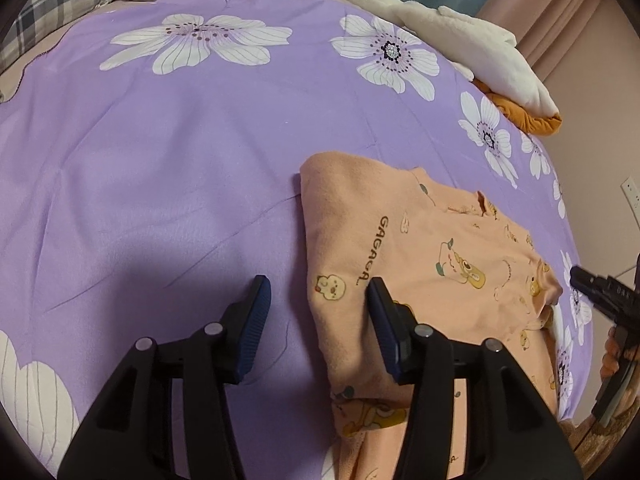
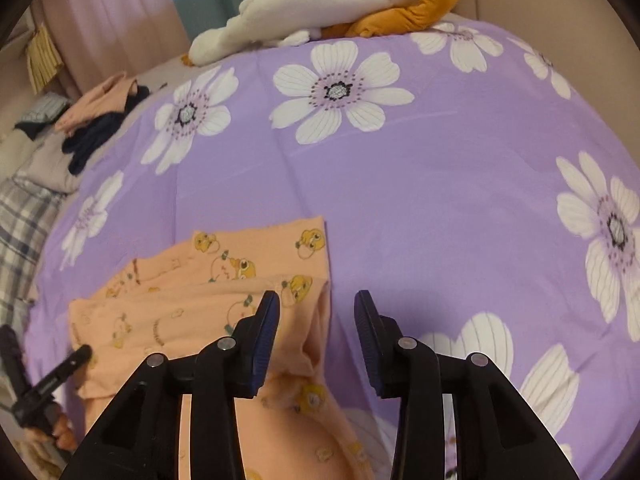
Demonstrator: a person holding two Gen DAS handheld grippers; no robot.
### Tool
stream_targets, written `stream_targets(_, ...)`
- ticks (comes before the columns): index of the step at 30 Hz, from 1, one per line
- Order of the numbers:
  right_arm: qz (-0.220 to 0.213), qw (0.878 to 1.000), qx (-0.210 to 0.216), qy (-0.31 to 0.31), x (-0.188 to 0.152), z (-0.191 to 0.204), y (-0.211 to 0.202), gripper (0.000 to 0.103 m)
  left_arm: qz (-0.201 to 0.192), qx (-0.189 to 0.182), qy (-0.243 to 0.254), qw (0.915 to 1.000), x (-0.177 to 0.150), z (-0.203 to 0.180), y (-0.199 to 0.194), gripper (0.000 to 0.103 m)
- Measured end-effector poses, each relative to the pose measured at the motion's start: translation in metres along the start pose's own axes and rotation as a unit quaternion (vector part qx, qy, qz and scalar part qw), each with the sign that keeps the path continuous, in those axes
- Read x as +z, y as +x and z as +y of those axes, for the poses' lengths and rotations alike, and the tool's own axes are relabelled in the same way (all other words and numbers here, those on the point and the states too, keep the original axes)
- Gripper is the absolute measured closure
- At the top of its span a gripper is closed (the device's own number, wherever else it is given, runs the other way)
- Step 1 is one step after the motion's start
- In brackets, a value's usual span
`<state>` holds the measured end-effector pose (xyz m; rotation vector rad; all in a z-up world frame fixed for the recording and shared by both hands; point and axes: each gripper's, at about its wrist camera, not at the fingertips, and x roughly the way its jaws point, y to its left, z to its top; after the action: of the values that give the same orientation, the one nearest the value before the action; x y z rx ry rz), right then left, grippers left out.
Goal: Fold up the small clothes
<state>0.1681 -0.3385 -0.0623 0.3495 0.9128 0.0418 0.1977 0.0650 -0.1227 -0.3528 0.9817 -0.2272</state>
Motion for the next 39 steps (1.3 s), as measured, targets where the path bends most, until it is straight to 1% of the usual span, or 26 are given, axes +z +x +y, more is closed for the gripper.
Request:
stream_targets(3,0.03,0.999,0.032,0.003,-0.008,0.0,0.01,0.065,-0.003,0.003,0.001,1.0,-0.001,-0.001,-0.001,0.055)
stream_targets(6,0.056,0.998,0.028,0.008,-0.017,0.002,0.026,0.065,-0.005,0.011,0.012,0.9999,-0.003,-0.004,-0.002,0.055)
stream_targets(8,0.066,0.997,0.025,0.017,-0.02,0.001,0.035,0.065,-0.004,0.015,0.018,0.9997,-0.003,-0.006,-0.001,0.055)
stream_targets(9,0.067,0.997,0.024,0.016,-0.02,0.002,0.036,0.068,-0.004,0.015,0.019,0.9997,-0.003,-0.006,-0.001,0.055)
stream_targets(11,0.061,0.998,0.02,0.014,-0.02,0.003,0.035,0.079,-0.003,0.016,0.018,0.9997,-0.003,-0.005,0.0,0.055)
stream_targets(12,0.058,0.998,0.017,0.012,-0.019,0.003,0.034,0.089,-0.002,0.016,0.018,0.9997,-0.003,-0.005,0.0,0.055)
stream_targets(13,0.054,0.998,0.013,0.01,-0.02,0.004,0.034,0.093,-0.001,0.014,0.016,0.9998,-0.002,-0.005,0.0,0.054)
stream_targets(19,0.012,1.0,0.009,-0.008,-0.018,0.006,0.011,0.097,0.007,0.012,0.01,0.9998,-0.002,-0.004,0.0,0.054)
stream_targets(20,0.006,1.0,0.004,-0.012,-0.018,0.007,0.01,0.099,0.008,0.013,0.01,0.9998,-0.002,-0.004,0.0,0.054)
stream_targets(22,-0.006,0.999,-0.036,-0.029,-0.019,0.006,0.011,0.1,0.013,0.016,0.009,0.9997,-0.003,-0.005,-0.001,0.054)
stream_targets(24,0.002,0.997,-0.066,-0.026,-0.02,0.001,0.019,0.1,0.017,0.017,0.005,0.9997,-0.004,-0.005,-0.004,0.055)
stream_targets(25,0.009,0.998,-0.064,-0.017,-0.02,-0.004,0.021,0.1,0.018,0.015,0.003,0.9997,-0.004,-0.005,-0.005,0.056)
stream_targets(26,0.018,0.998,-0.055,-0.003,-0.019,-0.009,0.023,0.1,0.019,0.014,0.001,0.9997,-0.005,-0.005,-0.008,0.057)
stream_targets(27,0.02,0.999,-0.039,0.01,-0.018,-0.013,0.022,0.099,0.02,0.009,-0.004,0.9998,-0.006,-0.004,-0.011,0.06)
stream_targets(28,0.016,0.999,-0.029,0.013,-0.017,-0.013,0.019,0.099,0.022,0.003,-0.007,0.9997,-0.007,-0.004,-0.015,0.062)
stream_targets(30,-0.006,1.0,-0.018,0.014,-0.014,-0.009,0.008,0.099,0.021,-0.004,-0.009,0.9997,-0.009,-0.006,-0.022,0.065)
stream_targets(32,-0.023,1.0,0.002,0.009,-0.011,-0.001,0.001,0.099,0.008,-0.014,-0.007,0.9999,-0.009,-0.009,-0.032,0.065)
stream_targets(34,-0.028,0.999,0.028,-0.001,-0.005,0.011,0.002,0.099,-0.006,-0.036,-0.006,0.9993,-0.009,-0.013,-0.041,0.066)
stream_targets(35,-0.021,0.999,0.037,-0.009,-0.003,0.018,0.007,0.099,-0.009,-0.053,-0.007,0.9985,-0.01,-0.015,-0.043,0.066)
stream_targets(37,-0.005,0.999,0.042,-0.024,-0.002,0.035,0.021,0.099,-0.009,-0.074,-0.002,0.9973,-0.012,-0.02,-0.043,0.066)
stream_targets(39,0.018,0.998,0.036,-0.044,-0.004,0.049,0.039,0.099,-0.009,-0.077,0.011,0.9969,-0.013,-0.026,-0.042,0.066)
